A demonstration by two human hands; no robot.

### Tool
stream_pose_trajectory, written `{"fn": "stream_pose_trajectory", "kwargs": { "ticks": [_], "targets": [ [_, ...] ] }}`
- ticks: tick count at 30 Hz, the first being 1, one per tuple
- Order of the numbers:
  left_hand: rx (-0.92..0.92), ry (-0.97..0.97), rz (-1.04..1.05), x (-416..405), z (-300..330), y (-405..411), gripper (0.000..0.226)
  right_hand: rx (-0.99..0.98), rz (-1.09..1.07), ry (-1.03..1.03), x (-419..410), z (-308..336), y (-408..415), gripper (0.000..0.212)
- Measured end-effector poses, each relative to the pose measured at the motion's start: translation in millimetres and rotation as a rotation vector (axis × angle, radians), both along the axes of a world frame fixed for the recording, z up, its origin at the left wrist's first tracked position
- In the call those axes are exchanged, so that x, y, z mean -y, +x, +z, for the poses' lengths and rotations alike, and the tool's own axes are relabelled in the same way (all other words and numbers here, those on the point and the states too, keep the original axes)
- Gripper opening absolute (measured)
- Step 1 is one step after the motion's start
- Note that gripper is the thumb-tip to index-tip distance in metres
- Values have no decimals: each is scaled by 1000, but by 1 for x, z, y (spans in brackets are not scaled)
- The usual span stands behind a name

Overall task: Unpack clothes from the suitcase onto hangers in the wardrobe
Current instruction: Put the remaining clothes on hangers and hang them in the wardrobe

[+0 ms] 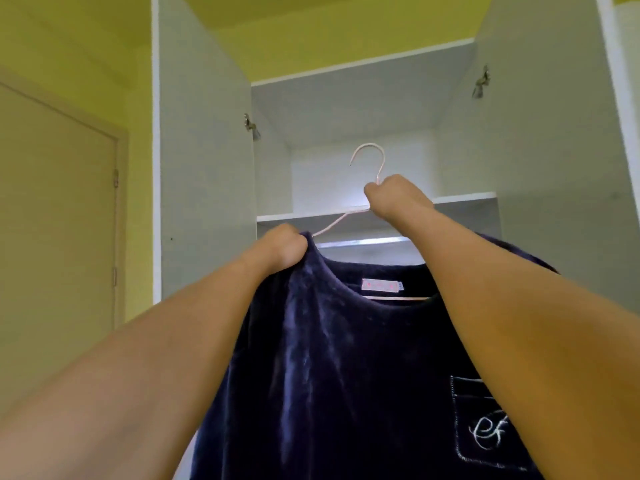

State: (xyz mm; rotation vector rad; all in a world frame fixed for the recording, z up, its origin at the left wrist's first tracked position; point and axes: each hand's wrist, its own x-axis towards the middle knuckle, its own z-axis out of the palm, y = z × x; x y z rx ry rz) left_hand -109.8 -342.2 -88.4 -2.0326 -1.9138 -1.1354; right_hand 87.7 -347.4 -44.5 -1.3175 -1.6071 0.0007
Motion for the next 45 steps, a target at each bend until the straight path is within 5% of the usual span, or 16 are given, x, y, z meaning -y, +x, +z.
{"fn": "stream_pose_trajectory", "kwargs": {
  "ticks": [7, 13, 20, 25, 31, 35, 42, 45],
  "targets": [
    [-4, -129, -4, -91, -45, 51, 31, -57, 126, -177, -82, -32, 43, 21],
    [-3, -479, 21, -203, -112, 44, 67, -142, 163, -432, -174, -85, 59, 29],
    [-56, -759, -188, -305, -160, 58, 49, -414, 78, -787, -292, -129, 65, 41],
    [64, -1073, -399, -317, -144, 54, 56, -653, 156, -974, -329, -104, 61, 31],
    [495, -1370, -535, -286, -118, 14, 86, -897, 351, -982, -334, -41, 17, 14],
    [582, -1382, -528, -257, -96, -6, 95, -864, 426, -1001, -330, -17, -33, 16],
    [436, -887, -369, -285, -105, -27, 25, -1034, 468, -1018, -368, -31, -98, 12],
    [466, -689, -259, -302, -114, -36, 21, -968, 489, -1046, -386, -39, -109, 15]
  ]
}}
